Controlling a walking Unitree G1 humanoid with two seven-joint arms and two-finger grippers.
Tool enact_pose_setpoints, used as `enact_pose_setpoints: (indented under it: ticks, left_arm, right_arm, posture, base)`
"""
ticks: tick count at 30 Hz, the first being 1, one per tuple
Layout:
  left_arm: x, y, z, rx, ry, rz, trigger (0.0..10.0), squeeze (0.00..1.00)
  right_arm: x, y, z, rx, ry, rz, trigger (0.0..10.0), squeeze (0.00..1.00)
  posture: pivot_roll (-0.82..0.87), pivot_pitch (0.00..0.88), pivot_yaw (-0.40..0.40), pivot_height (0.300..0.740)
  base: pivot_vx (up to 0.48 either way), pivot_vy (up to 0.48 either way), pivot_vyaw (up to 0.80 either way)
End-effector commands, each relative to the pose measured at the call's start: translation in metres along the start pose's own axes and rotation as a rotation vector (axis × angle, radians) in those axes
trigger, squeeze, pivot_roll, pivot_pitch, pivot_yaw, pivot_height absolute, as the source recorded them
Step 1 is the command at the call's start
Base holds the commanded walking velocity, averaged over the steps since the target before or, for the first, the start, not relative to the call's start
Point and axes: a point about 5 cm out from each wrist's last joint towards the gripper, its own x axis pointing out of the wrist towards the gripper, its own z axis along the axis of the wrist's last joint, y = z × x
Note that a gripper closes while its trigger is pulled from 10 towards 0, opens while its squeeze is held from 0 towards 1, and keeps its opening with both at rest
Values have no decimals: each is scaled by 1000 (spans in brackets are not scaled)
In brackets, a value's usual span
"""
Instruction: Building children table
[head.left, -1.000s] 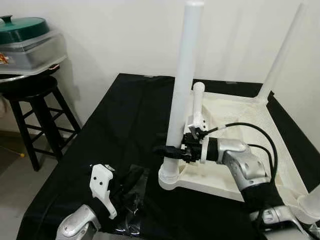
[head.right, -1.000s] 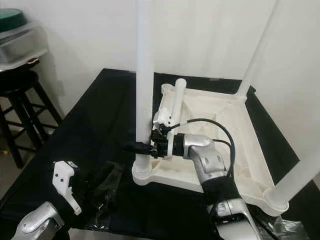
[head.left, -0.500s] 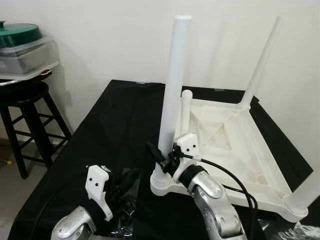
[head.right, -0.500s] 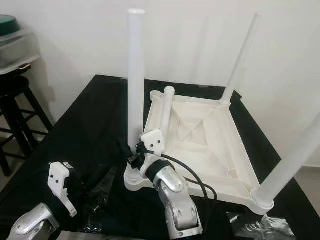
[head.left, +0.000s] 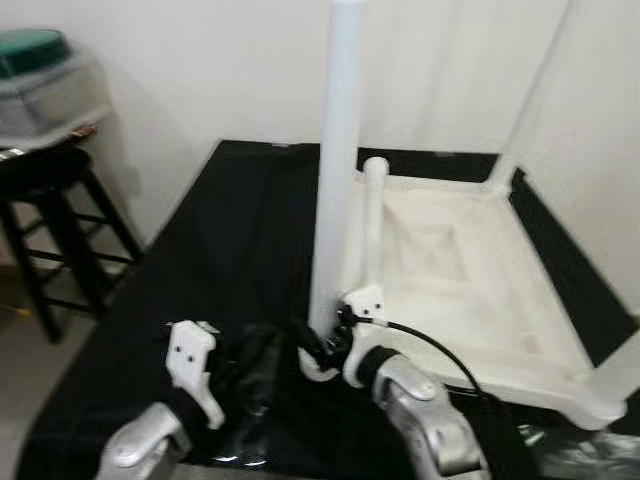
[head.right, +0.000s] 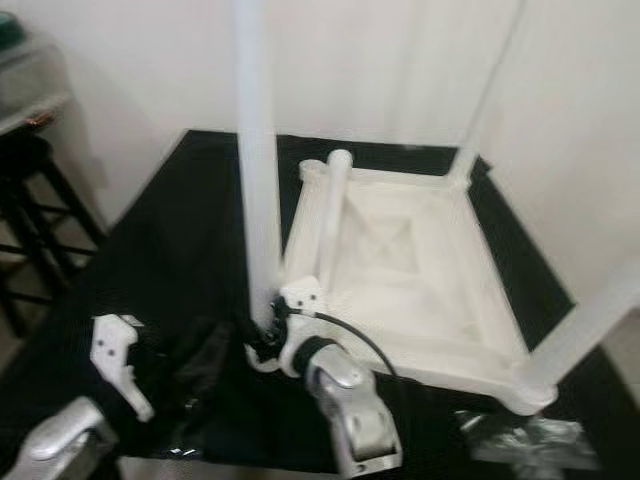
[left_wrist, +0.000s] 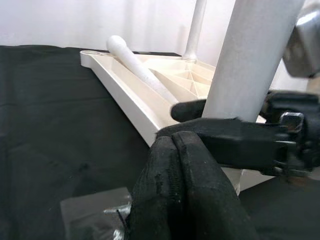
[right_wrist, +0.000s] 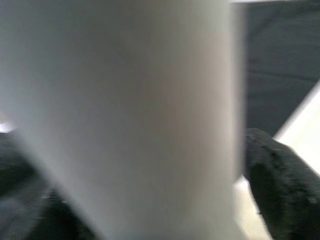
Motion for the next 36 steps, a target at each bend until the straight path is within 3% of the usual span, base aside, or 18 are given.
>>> enact_pose_setpoints:
  ticks: [1, 4, 6, 7, 8, 10, 13, 19, 20, 21, 29, 36]
  left_arm:
    - [0, 0, -3, -8, 11, -4, 10000, 0]
    - [1, 0, -3, -10, 11, -4, 10000, 0]
    - [1, 0, -3, -10, 11, -4, 10000, 0]
    - [2, 0, -4, -10, 11, -4, 10000, 0]
    - [3, 0, -4, -11, 10, -4, 10000, 0]
    - [3, 0, -5, -11, 10, -2, 10000, 0]
    - [4, 1, -5, -12, 10, -1, 10000, 0]
    - [4, 1, -6, -13, 10, -1, 10000, 0]
    - [4, 1, -6, -14, 11, -1, 10000, 0]
    - [4, 1, -6, -15, 11, -1, 10000, 0]
    - [3, 1, -6, -15, 9, -2, 10000, 0]
    - [3, 0, -5, -17, 9, -5, 10000, 0]
  right_arm:
    - [2, 7, 3, 13, -2, 67, 10000, 1000]
    - [-1, 4, 22, -69, 3, 344, 10000, 1000]
    - [-1, 4, 22, -69, 3, 344, 10000, 1000]
    - [-3, 1, 26, -103, 5, 401, 10000, 1000]
    - [-2, -7, 34, -138, 13, 469, 10000, 0]
    - [-1, -22, 47, -170, 28, 568, 10000, 0]
    - [3, -31, 55, -197, 46, 626, 10000, 0]
    - [9, -39, 63, -185, 66, 681, 10000, 0]
    - [10, -39, 64, -164, 70, 715, 0, 0]
    - [10, -39, 66, -138, 75, 769, 0, 0]
    - [6, -43, 64, -126, 83, 818, 0, 0]
    - [-2, -49, 61, -134, 60, 780, 0, 0]
  posture:
    - [9, 16, -47, 740]
    - [8, 7, -51, 740]
    - [8, 7, -51, 740]
    - [7, 5, -51, 740]
    - [11, 1, -54, 740]
    - [16, 0, -56, 740]
    - [24, 0, -56, 740]
    - [31, 0, -58, 740]
    - [38, 0, -58, 740]
    - [39, 0, -60, 740]
    - [38, 0, -58, 740]
    - [31, 0, -53, 740]
  base:
    - [0, 0, 0]
    - [0, 0, 0]
    - [0, 0, 0]
    - [0, 0, 0]
    - [0, 0, 0]
    - [0, 0, 0]
    - [0, 0, 0]
    - [0, 0, 0]
    - [0, 0, 0]
    - [0, 0, 0]
    - [0, 0, 0]
    - [0, 0, 0]
